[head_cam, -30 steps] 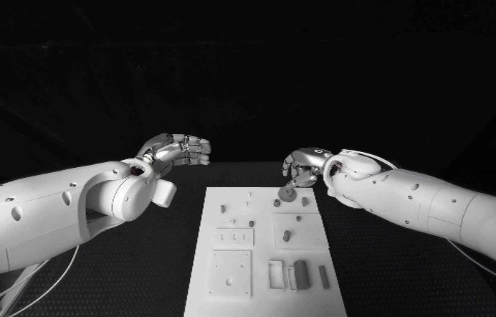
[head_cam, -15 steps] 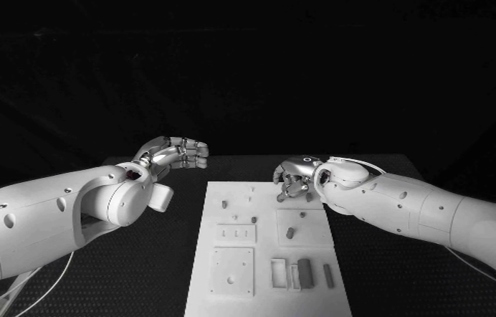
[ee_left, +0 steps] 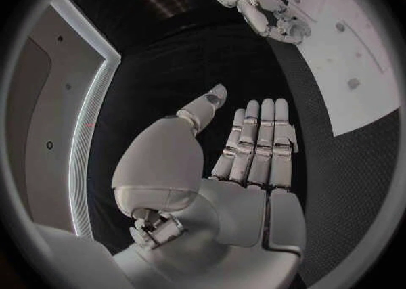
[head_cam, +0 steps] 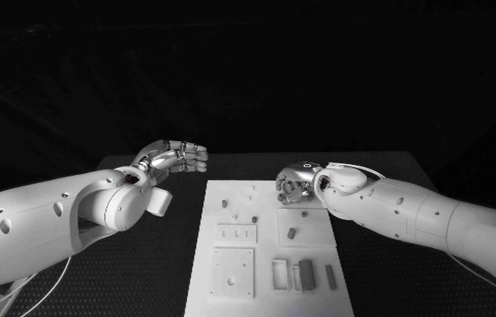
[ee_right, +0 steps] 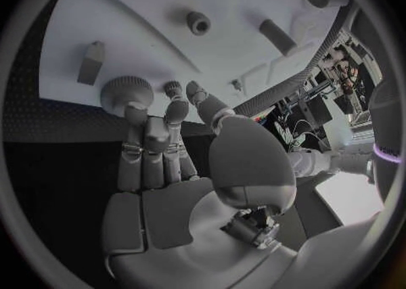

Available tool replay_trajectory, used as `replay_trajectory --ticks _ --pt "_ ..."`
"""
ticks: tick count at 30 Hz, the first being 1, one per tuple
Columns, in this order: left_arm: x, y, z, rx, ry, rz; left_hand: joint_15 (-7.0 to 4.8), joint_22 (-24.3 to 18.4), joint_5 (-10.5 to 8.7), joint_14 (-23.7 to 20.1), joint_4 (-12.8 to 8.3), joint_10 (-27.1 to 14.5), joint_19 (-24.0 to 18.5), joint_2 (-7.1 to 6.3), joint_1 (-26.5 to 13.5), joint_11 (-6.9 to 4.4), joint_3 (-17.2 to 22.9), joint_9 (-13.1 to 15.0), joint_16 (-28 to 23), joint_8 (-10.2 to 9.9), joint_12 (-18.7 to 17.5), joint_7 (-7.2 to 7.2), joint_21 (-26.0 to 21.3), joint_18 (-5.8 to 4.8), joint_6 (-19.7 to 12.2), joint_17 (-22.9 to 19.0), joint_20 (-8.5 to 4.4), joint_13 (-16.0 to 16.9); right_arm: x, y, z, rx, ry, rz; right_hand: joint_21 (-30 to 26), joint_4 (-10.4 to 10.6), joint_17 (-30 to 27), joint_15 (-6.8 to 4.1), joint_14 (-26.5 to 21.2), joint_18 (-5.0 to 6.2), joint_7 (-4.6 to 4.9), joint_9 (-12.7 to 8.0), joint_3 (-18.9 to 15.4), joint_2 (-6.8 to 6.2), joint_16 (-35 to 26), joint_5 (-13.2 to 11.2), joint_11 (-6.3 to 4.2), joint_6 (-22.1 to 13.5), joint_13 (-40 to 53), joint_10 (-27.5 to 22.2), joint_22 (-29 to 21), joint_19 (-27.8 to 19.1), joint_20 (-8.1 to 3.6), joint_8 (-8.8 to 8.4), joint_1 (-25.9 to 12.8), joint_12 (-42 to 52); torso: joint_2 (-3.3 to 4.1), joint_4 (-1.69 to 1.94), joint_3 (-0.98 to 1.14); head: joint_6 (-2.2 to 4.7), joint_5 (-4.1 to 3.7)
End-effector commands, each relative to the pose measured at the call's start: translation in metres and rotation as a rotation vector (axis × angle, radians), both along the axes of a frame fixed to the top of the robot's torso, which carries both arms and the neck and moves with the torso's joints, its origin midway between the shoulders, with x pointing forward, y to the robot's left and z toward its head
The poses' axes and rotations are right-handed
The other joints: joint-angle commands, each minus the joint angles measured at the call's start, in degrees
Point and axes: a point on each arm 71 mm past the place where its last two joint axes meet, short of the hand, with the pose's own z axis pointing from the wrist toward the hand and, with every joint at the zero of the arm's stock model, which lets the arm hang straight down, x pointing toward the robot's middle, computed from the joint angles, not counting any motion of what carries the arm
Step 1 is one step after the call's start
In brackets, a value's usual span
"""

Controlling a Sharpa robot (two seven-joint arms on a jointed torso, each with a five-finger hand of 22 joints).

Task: Assemble the parts on the task board

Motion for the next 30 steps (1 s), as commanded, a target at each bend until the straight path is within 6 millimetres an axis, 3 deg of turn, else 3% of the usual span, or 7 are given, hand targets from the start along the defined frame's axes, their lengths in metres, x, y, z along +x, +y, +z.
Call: replay_trajectory --ticks 1,14,23,30 --pt "-0.0004 -0.0021 0.0018 -0.006 -0.009 -0.021 0.40 -0.1 0.26 -0.1 0.1 0.0 0.0 -0.08 -0.5 0.28 -0.2 -0.1 -0.3 -0.2 -0.4 0.08 -0.3 -0.38 0.2 0.0 -0.19 -0.1 -0.0014 -0.0012 -0.0042 -0.036 0.016 0.004 0.8 0.1 0.2 -0.02 0.5 1.01 -0.06 0.0 0.4 0.11 0.8 -0.1 -0.25 0.6 0.7 0.3 1.5 0.0 -0.43 -0.27 -0.7 0.4 0.57 0.24 0.08 -0.16 -0.12" --pt "0.0014 -0.0002 0.0014 -0.003 -0.008 -0.018 0.44 -0.2 0.25 -0.1 0.2 0.0 0.0 0.03 -0.7 0.31 -0.3 -0.2 -0.5 -0.3 -0.5 0.07 -0.4 -0.45 0.2 0.1 -0.18 -0.1 -0.0025 -0.0005 -0.0070 -0.042 0.029 0.008 2.1 0.1 0.3 -0.08 0.4 1.01 -0.14 0.2 0.9 0.93 1.6 -0.1 -0.33 1.1 2.1 0.5 1.4 -0.4 -0.61 -0.36 -0.9 0.4 1.39 0.42 0.20 0.10 -0.43" --pt "0.0015 0.0005 0.0013 -0.003 -0.007 -0.018 0.45 -0.2 0.25 -0.1 0.2 0.1 0.0 0.15 -1.0 0.34 -0.4 -0.3 -0.6 -0.4 -0.7 0.08 -0.5 -0.48 0.2 0.1 -0.19 -0.2 -0.0021 -0.0033 -0.0087 -0.056 0.042 0.001 3.2 0.1 0.4 -0.25 0.5 1.01 -0.35 0.4 1.9 3.15 2.4 -0.1 -0.54 2.1 3.2 0.8 1.4 -0.6 -0.78 -0.19 -0.9 0.4 1.63 0.37 0.33 0.09 -0.39" --pt "0.0021 0.0006 0.0009 -0.002 -0.004 -0.019 0.45 -0.2 0.25 -0.1 0.2 0.1 0.0 0.19 -1.2 0.35 -0.5 -0.3 -0.7 -0.4 -0.8 0.08 -0.5 -0.50 0.2 0.1 -0.20 -0.2 -0.0018 -0.0061 -0.0097 -0.073 0.048 -0.004 4.0 0.2 0.5 -0.41 0.5 1.01 -0.56 0.4 4.7 4.48 3.0 -0.1 -0.72 2.8 4.1 1.1 1.4 -0.8 -0.86 -0.16 -0.3 0.3 1.86 0.38 0.40 0.24 -0.48"
